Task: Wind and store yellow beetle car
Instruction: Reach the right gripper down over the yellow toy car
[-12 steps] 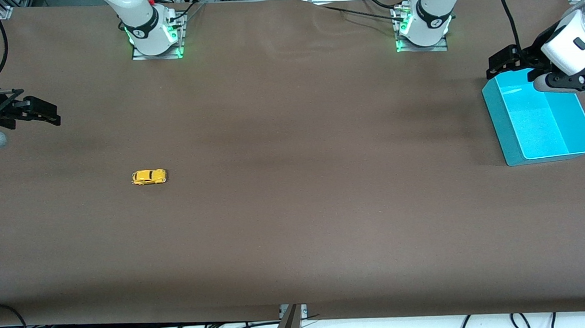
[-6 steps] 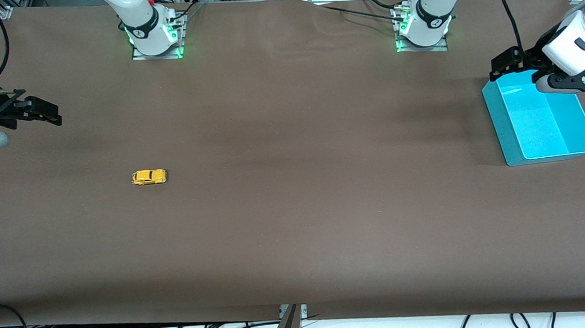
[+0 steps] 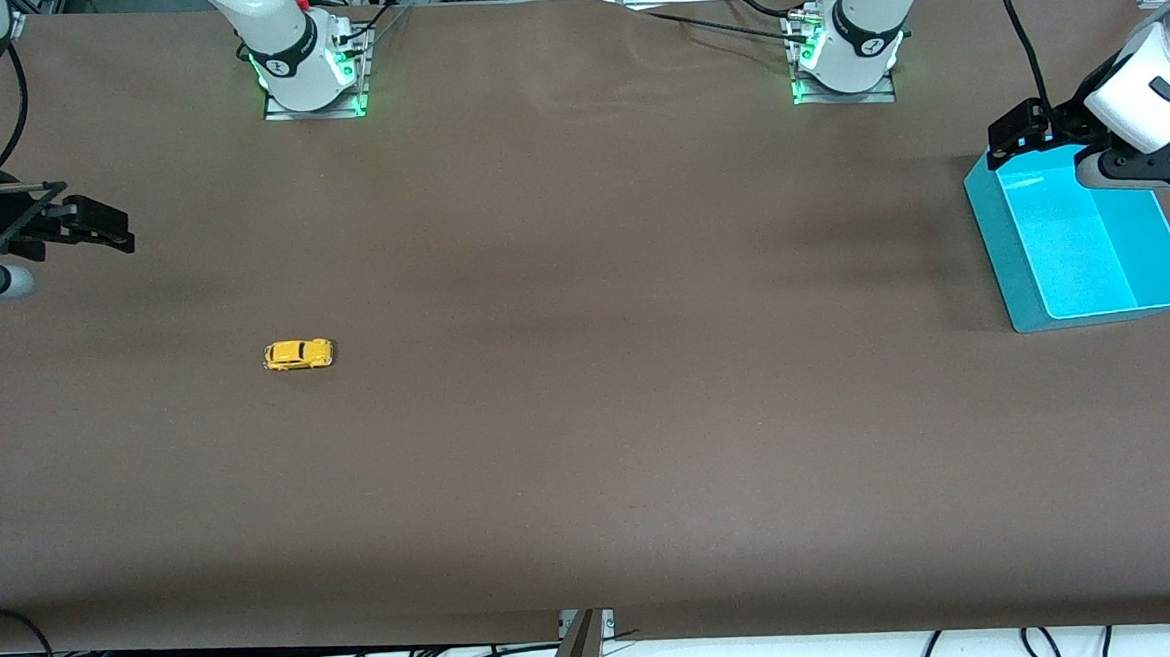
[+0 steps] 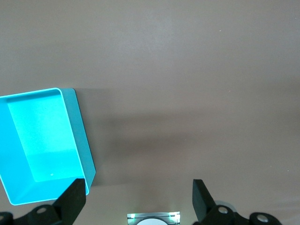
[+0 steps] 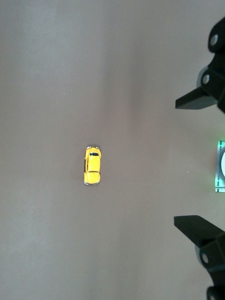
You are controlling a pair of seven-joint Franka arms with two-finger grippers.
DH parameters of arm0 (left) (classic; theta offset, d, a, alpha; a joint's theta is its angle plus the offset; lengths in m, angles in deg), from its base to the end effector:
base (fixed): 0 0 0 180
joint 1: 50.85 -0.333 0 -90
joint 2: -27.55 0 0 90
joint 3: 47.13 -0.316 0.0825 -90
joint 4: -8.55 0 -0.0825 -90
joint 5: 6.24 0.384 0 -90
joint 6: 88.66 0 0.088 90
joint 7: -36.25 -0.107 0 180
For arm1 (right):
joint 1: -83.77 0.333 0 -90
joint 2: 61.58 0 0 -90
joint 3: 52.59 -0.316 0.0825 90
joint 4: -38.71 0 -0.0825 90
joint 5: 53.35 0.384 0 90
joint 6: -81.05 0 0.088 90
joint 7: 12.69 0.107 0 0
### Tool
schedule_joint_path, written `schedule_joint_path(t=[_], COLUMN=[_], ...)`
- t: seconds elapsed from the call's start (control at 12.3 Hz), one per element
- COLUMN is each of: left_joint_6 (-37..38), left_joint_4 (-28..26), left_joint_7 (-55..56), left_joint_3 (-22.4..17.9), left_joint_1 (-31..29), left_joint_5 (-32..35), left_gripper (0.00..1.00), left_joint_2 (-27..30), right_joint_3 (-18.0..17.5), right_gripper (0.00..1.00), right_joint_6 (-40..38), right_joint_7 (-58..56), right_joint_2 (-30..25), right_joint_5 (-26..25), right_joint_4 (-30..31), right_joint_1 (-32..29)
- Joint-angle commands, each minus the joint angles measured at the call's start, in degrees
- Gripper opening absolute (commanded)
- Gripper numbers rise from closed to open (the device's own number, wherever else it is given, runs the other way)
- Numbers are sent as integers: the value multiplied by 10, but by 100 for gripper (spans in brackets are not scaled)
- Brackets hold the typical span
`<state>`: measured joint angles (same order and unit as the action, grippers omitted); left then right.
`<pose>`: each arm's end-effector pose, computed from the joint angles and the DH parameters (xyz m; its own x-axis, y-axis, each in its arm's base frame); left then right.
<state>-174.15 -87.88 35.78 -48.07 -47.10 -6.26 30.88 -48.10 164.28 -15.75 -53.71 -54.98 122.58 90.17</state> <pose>0.5243 -0.0255 0.5972 0.9896 -0.0570 -0.1324 -0.0572 -0.9984 0.0024 0.5821 0.0192 0.5870 0.9854 0.0820 -0.1494 0.0876 -0.9957 0.0312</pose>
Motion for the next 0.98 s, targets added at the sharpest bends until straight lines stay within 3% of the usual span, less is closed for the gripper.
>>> schedule_joint_path(t=[0.0,0.65,0.9], left_joint_6=[-1,-32,-31], left_joint_4=[8,9,9], left_joint_7=[6,9,9], left_joint_3=[3,2,1], left_joint_1=[2,2,2], left_joint_5=[18,14,14], left_gripper=[100,100,100], left_joint_2=[1,-1,0], right_joint_3=[-1,-1,0], right_gripper=[100,100,100], right_joint_6=[-5,-44,-63], right_joint_7=[2,-7,-103], right_joint_2=[2,30,48], right_joint_5=[0,-7,-9], right_joint_4=[0,2,16], right_joint_1=[19,43,42])
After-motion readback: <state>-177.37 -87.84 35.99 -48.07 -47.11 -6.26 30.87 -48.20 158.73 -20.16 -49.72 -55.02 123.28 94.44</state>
